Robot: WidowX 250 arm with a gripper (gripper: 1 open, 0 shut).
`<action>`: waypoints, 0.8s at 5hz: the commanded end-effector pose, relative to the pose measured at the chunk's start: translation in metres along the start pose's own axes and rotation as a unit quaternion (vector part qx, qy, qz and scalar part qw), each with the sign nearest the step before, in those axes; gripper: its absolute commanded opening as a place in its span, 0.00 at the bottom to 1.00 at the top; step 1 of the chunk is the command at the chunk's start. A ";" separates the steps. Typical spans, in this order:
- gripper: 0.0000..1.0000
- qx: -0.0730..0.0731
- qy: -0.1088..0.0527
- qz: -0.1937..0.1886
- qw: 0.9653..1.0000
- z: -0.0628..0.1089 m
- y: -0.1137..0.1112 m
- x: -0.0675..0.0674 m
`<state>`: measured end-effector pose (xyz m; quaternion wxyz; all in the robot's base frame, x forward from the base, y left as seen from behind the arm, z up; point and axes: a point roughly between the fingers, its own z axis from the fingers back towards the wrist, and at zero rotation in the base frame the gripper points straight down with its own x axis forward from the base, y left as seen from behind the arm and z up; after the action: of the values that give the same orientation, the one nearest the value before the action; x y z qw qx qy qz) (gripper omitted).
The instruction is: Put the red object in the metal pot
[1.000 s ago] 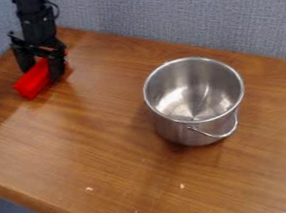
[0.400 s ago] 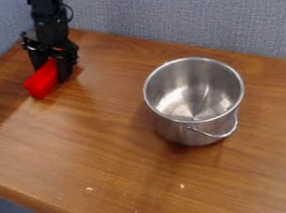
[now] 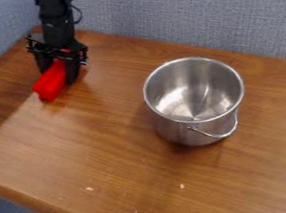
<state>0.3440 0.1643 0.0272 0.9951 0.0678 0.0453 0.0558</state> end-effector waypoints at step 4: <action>0.00 0.000 -0.028 -0.011 1.000 0.016 -0.018 -0.003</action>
<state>0.3385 0.1490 0.0254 0.9960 0.0614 0.0395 0.0513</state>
